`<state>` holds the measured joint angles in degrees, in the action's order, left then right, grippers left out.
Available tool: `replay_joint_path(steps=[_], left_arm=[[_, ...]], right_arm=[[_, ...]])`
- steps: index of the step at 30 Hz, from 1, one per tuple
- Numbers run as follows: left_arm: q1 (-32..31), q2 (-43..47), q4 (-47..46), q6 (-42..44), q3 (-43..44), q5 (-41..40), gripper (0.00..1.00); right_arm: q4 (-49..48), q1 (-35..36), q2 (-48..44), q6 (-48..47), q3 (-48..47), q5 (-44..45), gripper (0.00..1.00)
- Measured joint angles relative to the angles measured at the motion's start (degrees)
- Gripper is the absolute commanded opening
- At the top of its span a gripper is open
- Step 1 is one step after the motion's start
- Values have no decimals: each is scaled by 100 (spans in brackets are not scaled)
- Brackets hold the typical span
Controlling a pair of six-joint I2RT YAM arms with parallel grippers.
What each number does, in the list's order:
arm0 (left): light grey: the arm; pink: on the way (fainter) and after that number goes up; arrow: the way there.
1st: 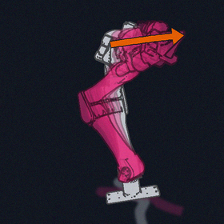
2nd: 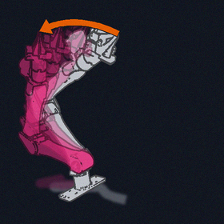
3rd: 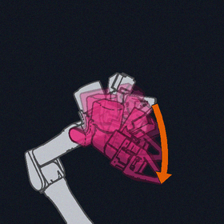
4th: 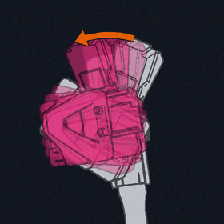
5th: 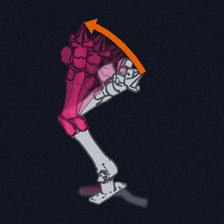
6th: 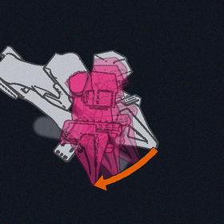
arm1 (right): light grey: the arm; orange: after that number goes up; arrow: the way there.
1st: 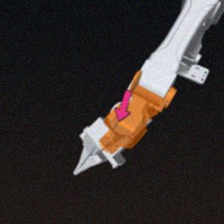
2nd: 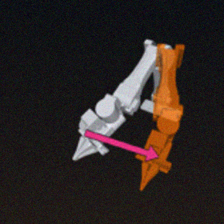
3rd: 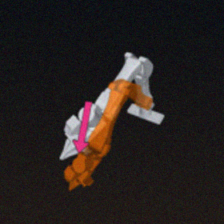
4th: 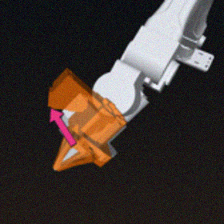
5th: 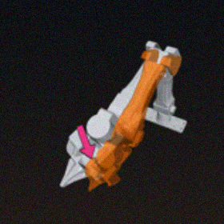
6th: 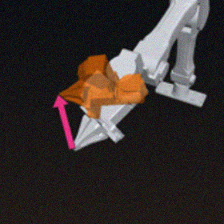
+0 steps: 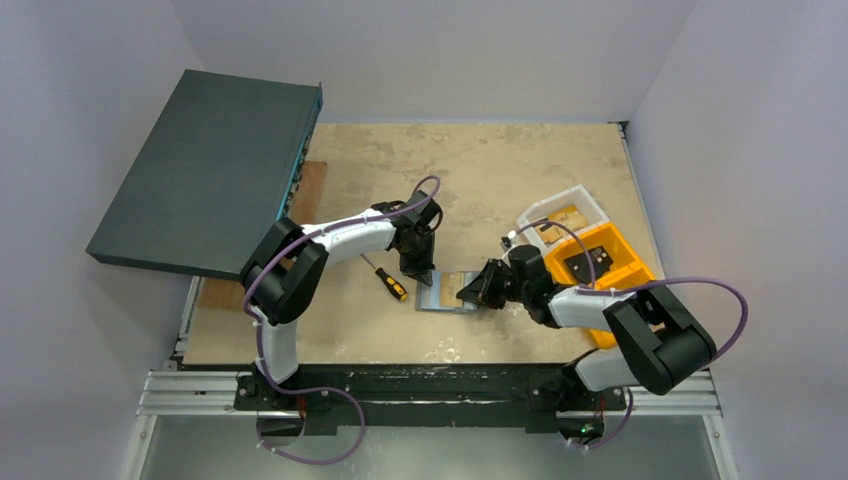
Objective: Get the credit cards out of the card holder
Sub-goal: Remove the credit card from the card holder.
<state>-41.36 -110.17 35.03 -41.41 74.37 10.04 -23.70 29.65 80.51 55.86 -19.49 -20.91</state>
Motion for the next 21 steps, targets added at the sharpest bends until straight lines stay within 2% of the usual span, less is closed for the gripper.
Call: replay_joint_path(steps=[21], left_arm=[[11, 0, 7, 0, -2, 9, 0]], right_arm=[[1036, -356, -782, -448, 24, 201, 0]])
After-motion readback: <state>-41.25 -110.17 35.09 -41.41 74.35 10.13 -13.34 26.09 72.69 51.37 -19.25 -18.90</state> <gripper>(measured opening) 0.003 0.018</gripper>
